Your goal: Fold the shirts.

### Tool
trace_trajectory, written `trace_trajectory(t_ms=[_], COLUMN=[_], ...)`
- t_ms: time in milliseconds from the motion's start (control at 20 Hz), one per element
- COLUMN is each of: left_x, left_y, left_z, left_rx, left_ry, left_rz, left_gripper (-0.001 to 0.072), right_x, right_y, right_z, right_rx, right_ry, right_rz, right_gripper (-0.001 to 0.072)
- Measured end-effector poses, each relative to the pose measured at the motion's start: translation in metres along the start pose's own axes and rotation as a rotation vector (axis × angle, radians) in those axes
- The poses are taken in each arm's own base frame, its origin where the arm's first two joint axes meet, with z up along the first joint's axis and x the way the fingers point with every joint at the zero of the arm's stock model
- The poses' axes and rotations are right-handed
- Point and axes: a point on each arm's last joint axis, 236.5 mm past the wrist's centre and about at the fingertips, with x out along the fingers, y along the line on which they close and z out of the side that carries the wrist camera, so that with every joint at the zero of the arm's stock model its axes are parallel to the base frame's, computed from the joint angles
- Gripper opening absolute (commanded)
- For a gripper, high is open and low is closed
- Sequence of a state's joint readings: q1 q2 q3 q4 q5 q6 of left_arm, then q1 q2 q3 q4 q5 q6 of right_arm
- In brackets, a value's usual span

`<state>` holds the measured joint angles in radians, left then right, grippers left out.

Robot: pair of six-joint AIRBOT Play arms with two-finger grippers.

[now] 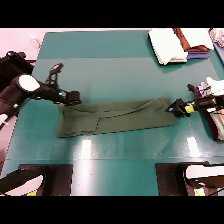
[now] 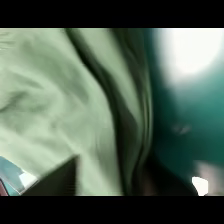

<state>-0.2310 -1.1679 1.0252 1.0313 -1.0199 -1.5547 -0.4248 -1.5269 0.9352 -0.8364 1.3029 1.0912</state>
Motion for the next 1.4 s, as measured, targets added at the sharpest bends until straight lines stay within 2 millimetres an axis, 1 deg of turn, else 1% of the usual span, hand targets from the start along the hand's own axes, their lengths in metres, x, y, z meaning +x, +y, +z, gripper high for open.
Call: trace_trajectory(t_ms=[50,150,200,300,350,400,550,650,750,850,1000,1200,1300,1400], left_x=[0.010,0.033,0.044,0.069,0.083,0.095,0.134,0.156,0.171,0.180,0.187,0.189,0.182,0.162], left_y=[-0.009,-0.030,-0.038,-0.055,-0.063,-0.070,-0.092,-0.101,-0.104,-0.107,-0.109,-0.112,-0.115,-0.117], left_z=[-0.002,-0.005,-0.007,-0.010,-0.012,-0.013,-0.018,-0.022,-0.024,-0.025,-0.021,-0.015,-0.005,0.019], left_rx=[0.007,0.007,0.007,0.009,0.014,0.022,0.049,0.062,0.068,0.069,0.056,0.045,0.043,0.043], left_ry=[0.005,0.016,0.023,0.041,0.059,0.074,0.126,0.154,0.175,0.183,0.172,0.154,0.144,0.109], left_rz=[-0.015,-0.056,-0.071,-0.098,-0.107,-0.113,-0.128,-0.133,-0.132,-0.133,-0.134,-0.138,-0.149,-0.163], left_gripper=[0.0023,0.0023,0.0023,0.0023,0.0023,0.0023,0.0023,0.0023,0.0023,0.0023,0.0023,0.0023,0.0023,0.0023], right_x=[0.007,0.011,0.007,-0.009,-0.021,-0.035,-0.074,-0.093,-0.106,-0.115,-0.116,-0.106,-0.099,-0.094], right_y=[0.002,0.011,0.017,0.040,0.054,0.074,0.138,0.181,0.221,0.257,0.301,0.342,0.357,0.370], right_z=[0.002,0.006,0.009,0.016,0.020,0.024,0.027,0.020,0.011,0.000,-0.019,-0.041,-0.050,-0.056], right_rx=[-0.014,-0.053,-0.073,-0.138,-0.176,-0.222,-0.345,-0.422,-0.495,-0.558,-0.643,-0.718,-0.743,-0.766], right_ry=[0.000,-0.021,-0.042,-0.098,-0.126,-0.162,-0.252,-0.291,-0.323,-0.336,-0.334,-0.321,-0.319,-0.327], right_rz=[-0.002,-0.005,-0.007,0.000,0.009,0.019,0.053,0.074,0.095,0.122,0.160,0.210,0.230,0.248], right_gripper=[0.0024,0.0024,0.0023,0.0023,0.0023,0.0023,0.0023,0.0023,0.0023,0.0023,0.0024,0.0024,0.0023,0.0024])
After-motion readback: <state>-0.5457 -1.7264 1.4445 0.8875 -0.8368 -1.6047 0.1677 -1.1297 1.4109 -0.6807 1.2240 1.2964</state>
